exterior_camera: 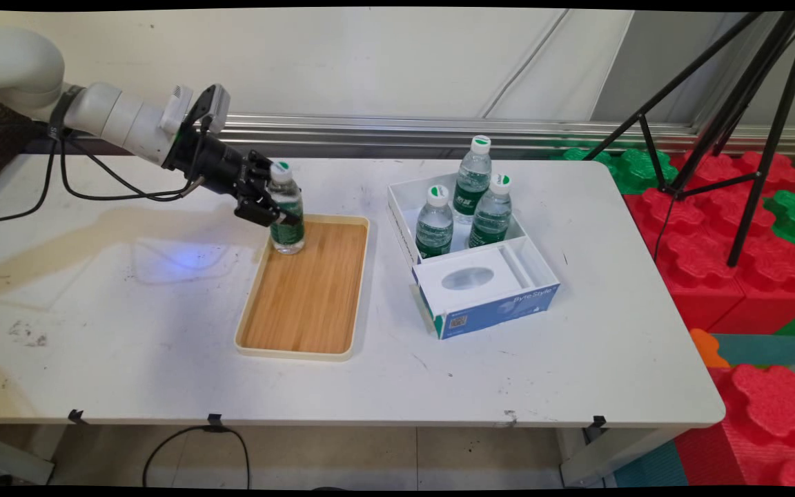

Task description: Place the picked object on the tray

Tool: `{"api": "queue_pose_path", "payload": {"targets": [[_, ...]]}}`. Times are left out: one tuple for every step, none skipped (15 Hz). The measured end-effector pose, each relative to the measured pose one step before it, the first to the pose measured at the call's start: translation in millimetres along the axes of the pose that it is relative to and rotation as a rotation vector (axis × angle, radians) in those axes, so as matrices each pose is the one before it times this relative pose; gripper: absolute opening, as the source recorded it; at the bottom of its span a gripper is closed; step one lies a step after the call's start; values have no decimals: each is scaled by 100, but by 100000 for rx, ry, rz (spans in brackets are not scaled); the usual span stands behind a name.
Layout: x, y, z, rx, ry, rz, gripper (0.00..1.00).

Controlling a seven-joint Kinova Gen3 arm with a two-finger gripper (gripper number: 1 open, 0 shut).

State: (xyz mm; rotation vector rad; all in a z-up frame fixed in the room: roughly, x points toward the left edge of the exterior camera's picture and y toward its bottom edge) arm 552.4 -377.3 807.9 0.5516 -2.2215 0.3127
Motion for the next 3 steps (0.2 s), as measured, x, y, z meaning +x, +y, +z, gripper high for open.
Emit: {"api": "queue_pose_path", "payload": {"targets": [[-79,-47,-7,-1,136,196,100],[-120,-46,-16,-142,76,127,100],[-26,-50,3,-92,-2,125,100]]}}
